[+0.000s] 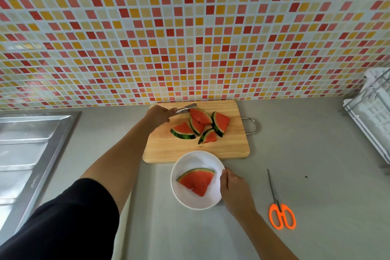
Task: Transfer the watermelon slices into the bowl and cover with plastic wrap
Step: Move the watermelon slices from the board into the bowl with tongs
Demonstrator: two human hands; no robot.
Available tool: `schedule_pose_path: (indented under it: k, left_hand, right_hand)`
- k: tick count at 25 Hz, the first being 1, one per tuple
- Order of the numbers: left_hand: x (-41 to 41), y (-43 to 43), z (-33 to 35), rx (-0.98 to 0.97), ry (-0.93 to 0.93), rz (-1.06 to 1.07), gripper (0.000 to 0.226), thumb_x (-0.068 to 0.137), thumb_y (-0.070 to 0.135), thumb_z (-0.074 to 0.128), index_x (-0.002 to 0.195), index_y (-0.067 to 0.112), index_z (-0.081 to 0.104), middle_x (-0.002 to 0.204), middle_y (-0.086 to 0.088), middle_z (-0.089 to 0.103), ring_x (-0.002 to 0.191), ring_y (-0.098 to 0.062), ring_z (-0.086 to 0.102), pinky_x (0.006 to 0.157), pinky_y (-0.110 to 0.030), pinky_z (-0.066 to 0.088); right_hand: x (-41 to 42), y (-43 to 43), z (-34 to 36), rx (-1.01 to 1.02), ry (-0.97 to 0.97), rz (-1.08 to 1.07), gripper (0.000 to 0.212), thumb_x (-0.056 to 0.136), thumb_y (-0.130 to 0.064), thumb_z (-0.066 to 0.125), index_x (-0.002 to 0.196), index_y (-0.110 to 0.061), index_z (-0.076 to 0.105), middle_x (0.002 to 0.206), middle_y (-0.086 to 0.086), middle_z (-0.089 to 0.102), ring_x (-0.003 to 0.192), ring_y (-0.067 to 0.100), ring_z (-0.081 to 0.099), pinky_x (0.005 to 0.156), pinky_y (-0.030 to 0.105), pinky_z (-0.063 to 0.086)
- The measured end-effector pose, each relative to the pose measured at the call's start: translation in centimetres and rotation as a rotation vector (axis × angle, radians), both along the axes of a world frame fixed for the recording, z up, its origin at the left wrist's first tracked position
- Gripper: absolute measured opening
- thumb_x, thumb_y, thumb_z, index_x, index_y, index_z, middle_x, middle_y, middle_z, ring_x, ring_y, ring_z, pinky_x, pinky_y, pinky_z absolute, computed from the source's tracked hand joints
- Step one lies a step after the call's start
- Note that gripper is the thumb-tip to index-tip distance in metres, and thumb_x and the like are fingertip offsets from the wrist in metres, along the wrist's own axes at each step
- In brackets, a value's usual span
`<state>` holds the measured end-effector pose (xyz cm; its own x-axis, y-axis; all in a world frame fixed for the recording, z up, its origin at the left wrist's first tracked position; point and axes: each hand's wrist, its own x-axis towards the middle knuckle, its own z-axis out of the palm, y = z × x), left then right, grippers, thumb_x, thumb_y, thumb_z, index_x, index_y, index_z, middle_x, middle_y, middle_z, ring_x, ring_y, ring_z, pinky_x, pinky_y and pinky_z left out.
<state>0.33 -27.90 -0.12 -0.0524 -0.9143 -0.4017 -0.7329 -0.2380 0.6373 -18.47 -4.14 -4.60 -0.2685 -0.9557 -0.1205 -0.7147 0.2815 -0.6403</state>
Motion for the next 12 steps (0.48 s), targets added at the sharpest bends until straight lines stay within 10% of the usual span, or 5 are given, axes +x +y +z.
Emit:
schedule_pose_path:
  k: [7,12]
  left_hand:
    - [0.4,0.4,-1.5,-0.075,0.133,0.042,0.043,0.086,0.053,0.055,0.087,0.013,0.070,0.070,0.001,0.062,0.062,-0.013,0.047,0.068,-0.030,0.037]
    - [0.8,0.5,-1.4,-0.028,0.183,-0.003,0.041,0.084,0.053,0.059,0.082,0.014,0.069,0.068,0.000,0.059,0.055,-0.014,0.038,0.052,-0.024,0.032]
  right_hand:
    - [0.0,-0.1,-0.3,-0.015,-0.016,-0.008,0.028,0.097,-0.022,0.036,0.070,-0.016,0.041,0.062,0.012,0.057,0.055,0.024,0.044,0.054,0.031,0.028]
    - [0.0,0.0,-0.2,-0.005,-0.031,-0.011,0.029,0.097,-0.023,0.035,0.069,-0.016,0.041,0.054,0.002,0.044,0.055,0.023,0.044,0.053,0.031,0.028]
